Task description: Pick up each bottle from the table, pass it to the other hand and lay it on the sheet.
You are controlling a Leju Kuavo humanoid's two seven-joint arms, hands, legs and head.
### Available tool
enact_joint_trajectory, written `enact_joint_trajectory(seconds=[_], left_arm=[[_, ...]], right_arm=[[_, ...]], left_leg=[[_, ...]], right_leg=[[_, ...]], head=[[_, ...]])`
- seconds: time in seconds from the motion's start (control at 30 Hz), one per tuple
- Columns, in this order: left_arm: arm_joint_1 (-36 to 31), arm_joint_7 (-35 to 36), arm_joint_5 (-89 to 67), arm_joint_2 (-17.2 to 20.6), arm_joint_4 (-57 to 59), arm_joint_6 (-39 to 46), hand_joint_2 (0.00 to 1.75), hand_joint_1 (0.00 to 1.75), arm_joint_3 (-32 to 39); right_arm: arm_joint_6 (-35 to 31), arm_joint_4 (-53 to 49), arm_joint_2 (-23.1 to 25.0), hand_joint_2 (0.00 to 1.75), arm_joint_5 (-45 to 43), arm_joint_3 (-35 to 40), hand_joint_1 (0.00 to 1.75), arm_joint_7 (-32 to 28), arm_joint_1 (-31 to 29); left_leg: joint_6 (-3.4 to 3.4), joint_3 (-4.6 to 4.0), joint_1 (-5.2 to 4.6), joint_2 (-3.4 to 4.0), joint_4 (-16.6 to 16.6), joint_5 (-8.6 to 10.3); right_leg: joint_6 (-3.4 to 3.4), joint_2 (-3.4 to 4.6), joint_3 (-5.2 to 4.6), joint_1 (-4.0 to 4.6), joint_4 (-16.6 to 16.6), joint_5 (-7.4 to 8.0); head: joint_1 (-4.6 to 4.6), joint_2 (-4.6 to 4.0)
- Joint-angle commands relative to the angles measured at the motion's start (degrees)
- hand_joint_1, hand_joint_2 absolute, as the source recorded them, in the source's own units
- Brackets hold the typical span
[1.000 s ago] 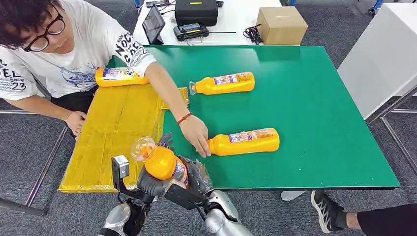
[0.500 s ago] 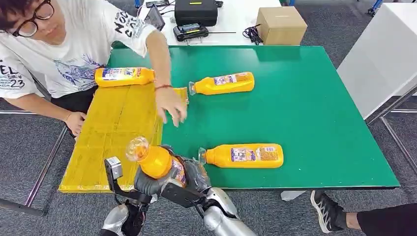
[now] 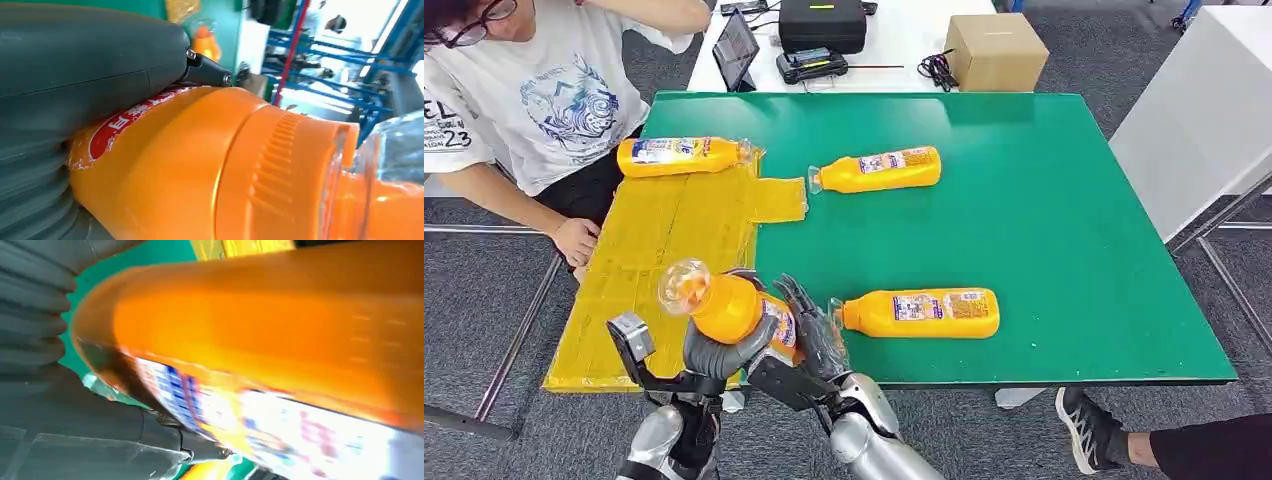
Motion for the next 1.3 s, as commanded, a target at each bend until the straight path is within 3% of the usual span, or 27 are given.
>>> enact_joint_trajectory(seconds=[0.03,0.43,0.53,0.7,0.77,0.8,0.9,1.2,1.3], left_arm=[[-6.54,-3.23,-2.8,-0.04,-4.76,5.97,1.75,1.75,4.08],[-6.2,-3.37,-2.77,-0.17,-4.58,5.87,1.75,1.75,3.9],[-7.56,-5.52,-6.9,0.15,-3.99,11.69,1.75,1.75,5.17],[-13.11,-11.98,-33.47,3.48,3.91,33.6,1.75,1.75,8.86],[-15.79,-10.41,-37.85,4.5,10.69,34.91,1.75,1.75,11.49],[-17.75,-10.43,-45.79,5.51,16.26,39.62,1.75,1.75,12.23],[-21.1,-9.56,-57.72,6.17,26.23,41.66,1.75,1.75,17.15],[-21.79,-7.65,-59.41,5.95,28.68,41.52,1.75,1.75,17.13],[-22.15,-4.81,-76.32,5.59,29.63,41.66,1.75,1.75,23.72]], right_arm=[[-1.6,-15.62,-3.03,0.0,-5.45,-4.61,0.0,-1.57,5.61],[-1.58,-15.55,-3.06,0.0,-5.42,-4.48,0.0,-1.66,5.85],[-3.88,-21.52,-3.55,0.0,-8.54,-6.05,0.0,-4.51,7.83],[-7.71,-40.46,-5.93,0.0,-13.25,-4.79,0.0,-10.78,11.49],[-8.67,-46.39,-6.4,0.0,-15.38,-4.36,0.0,-11.23,12.02],[-9.37,-49.05,-6.96,0.0,-15.44,-3.73,0.0,-11.44,11.68],[-9.66,-52.1,-7.54,0.0,-16.21,-3.01,0.0,-11.52,11.23],[-9.95,-51.12,-7.64,0.0,-16.4,-2.75,0.0,-12.57,11.15],[-9.47,-50.8,-7.75,0.0,-16.13,-1.82,0.0,-11.77,10.15]], left_leg=[[-0.05,0.01,0.06,-0.2,0.04,-0.03],[-0.05,0.24,0.03,-0.07,-0.04,-0.08],[-0.06,0.18,0.04,-0.1,-0.02,-0.06],[-0.05,0.06,0.01,-0.11,-0.01,-0.02],[-0.06,0.07,0.01,-0.12,-0.01,-0.02],[-0.09,0.23,0.02,-0.14,-0.01,-0.06],[-0.05,0.22,-0.02,-0.09,-0.08,0.0],[-0.09,0.36,0.06,-0.01,-0.04,-0.11],[-0.09,0.35,0.05,0.04,-0.07,-0.09]], right_leg=[[-0.07,-0.21,0.09,0.07,0.03,-0.08],[-0.08,-0.08,0.29,0.04,-0.04,-0.1],[-0.09,-0.11,0.23,0.05,-0.02,-0.09],[-0.08,-0.12,0.11,0.02,0.02,-0.06],[-0.08,-0.12,0.11,0.01,0.03,-0.06],[-0.12,-0.16,0.28,0.03,0.04,-0.13],[-0.08,-0.08,0.24,-0.01,-0.02,-0.05],[-0.11,-0.06,0.4,0.07,-0.03,-0.13],[-0.1,0.02,0.38,0.06,-0.05,-0.08]], head=[[0.02,0.0],[0.0,0.0],[0.0,0.0],[0.0,0.0],[0.0,0.0],[0.0,0.0],[0.0,0.0],[0.0,0.0],[0.0,0.0]])
